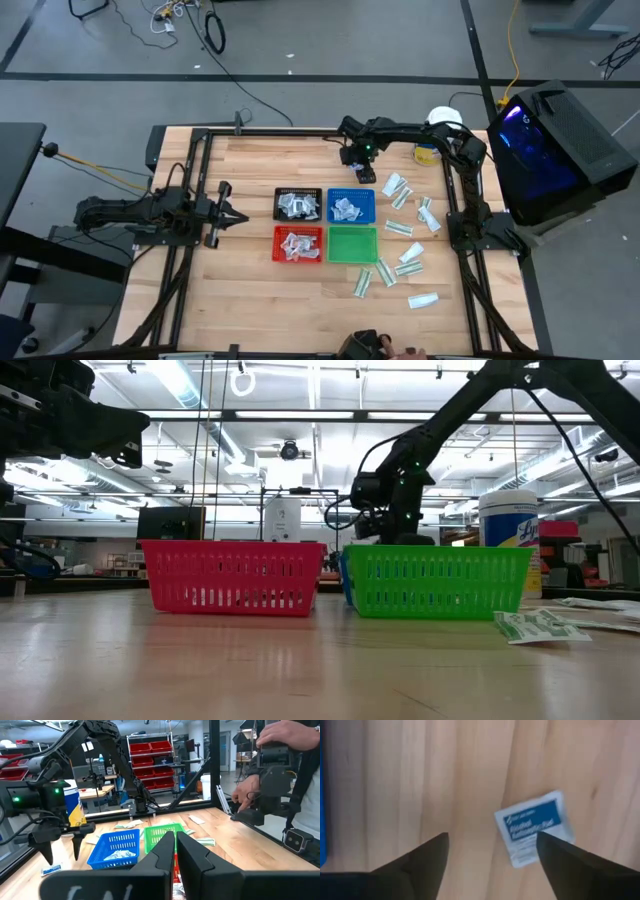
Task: Pick & Place First Aid Supplies
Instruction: Put the top blue alcohol pad into the blue bin
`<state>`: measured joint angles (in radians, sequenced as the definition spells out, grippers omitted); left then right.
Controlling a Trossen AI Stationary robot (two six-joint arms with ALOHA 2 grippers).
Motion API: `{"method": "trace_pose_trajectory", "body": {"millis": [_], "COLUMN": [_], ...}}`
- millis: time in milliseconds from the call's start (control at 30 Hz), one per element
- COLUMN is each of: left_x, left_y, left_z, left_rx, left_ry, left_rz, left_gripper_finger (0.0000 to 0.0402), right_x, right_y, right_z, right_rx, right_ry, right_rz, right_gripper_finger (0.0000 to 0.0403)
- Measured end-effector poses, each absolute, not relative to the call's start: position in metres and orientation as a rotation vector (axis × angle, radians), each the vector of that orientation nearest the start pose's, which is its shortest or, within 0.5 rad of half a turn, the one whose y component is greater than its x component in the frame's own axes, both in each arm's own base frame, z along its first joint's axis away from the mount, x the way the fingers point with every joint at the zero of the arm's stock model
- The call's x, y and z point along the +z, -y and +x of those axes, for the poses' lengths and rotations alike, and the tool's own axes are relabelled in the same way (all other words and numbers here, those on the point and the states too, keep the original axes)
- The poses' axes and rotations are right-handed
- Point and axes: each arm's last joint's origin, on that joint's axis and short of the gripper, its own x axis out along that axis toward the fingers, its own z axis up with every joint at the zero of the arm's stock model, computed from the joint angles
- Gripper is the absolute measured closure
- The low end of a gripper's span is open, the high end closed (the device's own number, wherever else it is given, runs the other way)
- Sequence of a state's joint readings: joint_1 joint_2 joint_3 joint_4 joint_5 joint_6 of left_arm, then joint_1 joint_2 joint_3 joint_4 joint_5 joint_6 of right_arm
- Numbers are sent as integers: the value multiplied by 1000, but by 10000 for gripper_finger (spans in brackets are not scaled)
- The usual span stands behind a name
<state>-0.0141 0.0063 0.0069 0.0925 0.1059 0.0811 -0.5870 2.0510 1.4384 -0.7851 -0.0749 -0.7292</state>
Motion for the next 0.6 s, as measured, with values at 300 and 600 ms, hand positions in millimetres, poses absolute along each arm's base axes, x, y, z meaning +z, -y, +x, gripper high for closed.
{"method": "trace_pose_trajectory", "body": {"millis": [300,600], "left_x": [174,174], "left_y": [4,4], "left_z": [97,97], "left_rx": [-116,-116], "left_ry": [98,98], "left_rz": [85,85], "left_gripper_finger": [376,376], "right_x": [158,163], "right_y": [220,234], "right_z": [333,328], "right_rx": [70,134], "right_ry": [-1353,-1352], "right_rz": [-219,-367], "right_gripper_finger": [46,42]}}
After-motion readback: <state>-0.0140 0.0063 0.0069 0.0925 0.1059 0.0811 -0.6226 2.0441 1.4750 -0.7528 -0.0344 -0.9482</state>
